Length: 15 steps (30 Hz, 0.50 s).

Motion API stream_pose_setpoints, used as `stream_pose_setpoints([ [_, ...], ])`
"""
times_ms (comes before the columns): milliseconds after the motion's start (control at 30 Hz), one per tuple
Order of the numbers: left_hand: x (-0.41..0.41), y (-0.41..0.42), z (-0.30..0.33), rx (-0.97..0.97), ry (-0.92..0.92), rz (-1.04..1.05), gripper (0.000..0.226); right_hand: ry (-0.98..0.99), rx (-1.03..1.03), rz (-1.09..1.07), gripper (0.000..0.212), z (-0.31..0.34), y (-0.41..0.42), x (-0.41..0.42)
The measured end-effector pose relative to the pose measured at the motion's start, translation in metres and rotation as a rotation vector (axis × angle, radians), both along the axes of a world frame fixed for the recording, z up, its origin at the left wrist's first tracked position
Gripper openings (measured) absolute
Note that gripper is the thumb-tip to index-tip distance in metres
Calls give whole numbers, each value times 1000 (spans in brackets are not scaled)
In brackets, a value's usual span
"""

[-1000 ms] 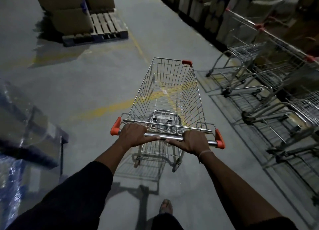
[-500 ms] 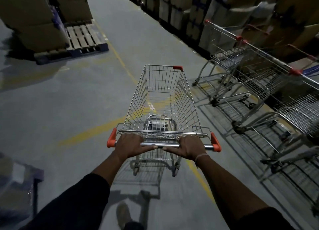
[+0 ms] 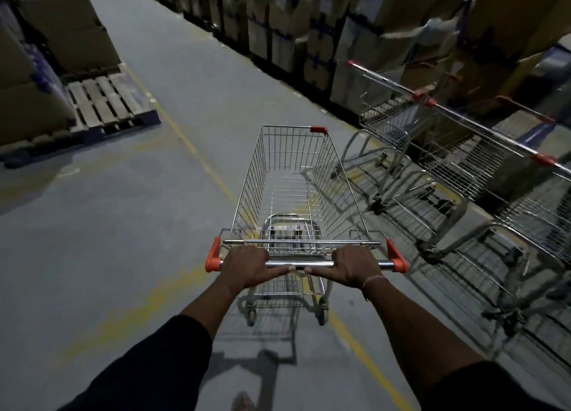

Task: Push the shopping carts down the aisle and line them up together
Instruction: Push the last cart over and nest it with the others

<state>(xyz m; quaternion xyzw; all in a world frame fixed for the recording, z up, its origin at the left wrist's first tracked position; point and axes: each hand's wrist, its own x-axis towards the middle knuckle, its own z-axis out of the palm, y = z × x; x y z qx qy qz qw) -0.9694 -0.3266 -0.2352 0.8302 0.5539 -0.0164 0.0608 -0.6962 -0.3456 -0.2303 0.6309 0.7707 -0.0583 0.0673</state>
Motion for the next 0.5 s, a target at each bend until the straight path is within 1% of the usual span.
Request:
stream_pose_setpoints([
  [200,-7,108,1,-29,25,-71,92,-28,18,-56,105,0,95,-7],
  [400,-6,218,-2,46,61,-113,91,-24,26,-71,108,1,199,-7],
  [500,-2,282,-3,60,65,-112,91,-27,3,-105,102,-3,265,-4],
])
